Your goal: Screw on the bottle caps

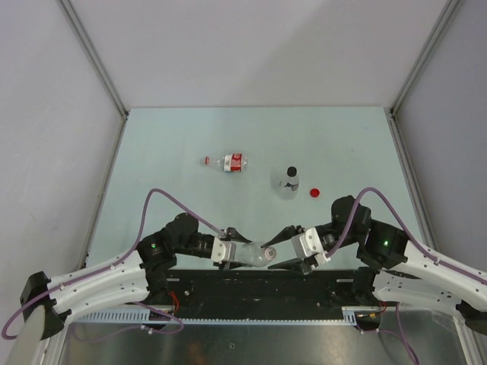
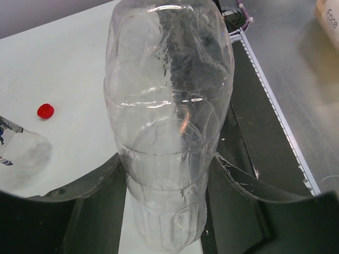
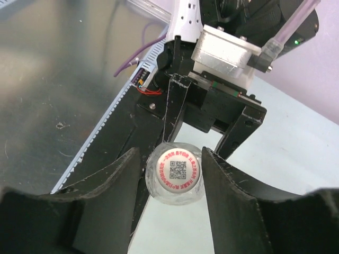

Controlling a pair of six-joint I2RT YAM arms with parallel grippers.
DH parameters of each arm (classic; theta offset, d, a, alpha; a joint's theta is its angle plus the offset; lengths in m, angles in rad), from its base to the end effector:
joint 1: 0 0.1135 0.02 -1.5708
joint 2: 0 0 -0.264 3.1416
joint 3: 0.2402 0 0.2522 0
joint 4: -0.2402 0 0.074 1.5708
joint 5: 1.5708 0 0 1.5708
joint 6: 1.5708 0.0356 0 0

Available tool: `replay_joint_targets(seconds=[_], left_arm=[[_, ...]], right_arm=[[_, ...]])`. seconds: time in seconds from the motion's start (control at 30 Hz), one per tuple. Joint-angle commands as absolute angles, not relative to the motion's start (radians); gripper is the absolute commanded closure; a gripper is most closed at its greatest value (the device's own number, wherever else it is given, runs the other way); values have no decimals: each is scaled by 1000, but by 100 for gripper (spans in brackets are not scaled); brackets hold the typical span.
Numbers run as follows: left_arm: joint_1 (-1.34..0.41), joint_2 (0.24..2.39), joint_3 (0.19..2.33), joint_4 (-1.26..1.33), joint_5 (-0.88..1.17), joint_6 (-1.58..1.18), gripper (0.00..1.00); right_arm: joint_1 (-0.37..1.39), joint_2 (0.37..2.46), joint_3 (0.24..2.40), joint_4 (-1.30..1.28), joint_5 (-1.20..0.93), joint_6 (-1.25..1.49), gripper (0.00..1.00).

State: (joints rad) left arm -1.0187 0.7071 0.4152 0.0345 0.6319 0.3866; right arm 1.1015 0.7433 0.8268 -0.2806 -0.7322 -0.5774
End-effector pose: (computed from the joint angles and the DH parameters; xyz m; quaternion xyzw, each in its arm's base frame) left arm 0.0715 -0.1562 0.2458 0.6313 0.4519 -0.4143 0.4751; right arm 0.0526 0.1564 0.3527 -0.6890 0.3133 0.4207 0.5002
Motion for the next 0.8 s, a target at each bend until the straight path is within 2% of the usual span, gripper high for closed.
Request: replay_joint_targets(seconds=[0.0,0.17,0.23,0.3,0.4,0.47,0.57,0.77], left_arm=[[-1015,705,466,48,682,413,100],[-1015,701,470,48,695,409,100],[-1015,698,476,49,697,405,100],[-1015,693,481,50,693,400,100],[-1015,678,486,71,645,370,100],[-1015,662,487,92,584,350,100],[-1015,624,487,129,457,314,100],[-1016,609,498,201,117,266,100]], right_arm=[[1103,750,830,-196,-804,-560,48],[1110,760,830,-172,-816,-539,55],[1113,766,830,-168,-810,-533,61],[1114,774,830,-165,-800,-521,69],[1116,786,828,-148,-773,-475,91],[1118,794,827,-134,-726,-422,98],[1123,795,802,-76,-549,-276,100],[1124,805,739,-40,-9,150,100]])
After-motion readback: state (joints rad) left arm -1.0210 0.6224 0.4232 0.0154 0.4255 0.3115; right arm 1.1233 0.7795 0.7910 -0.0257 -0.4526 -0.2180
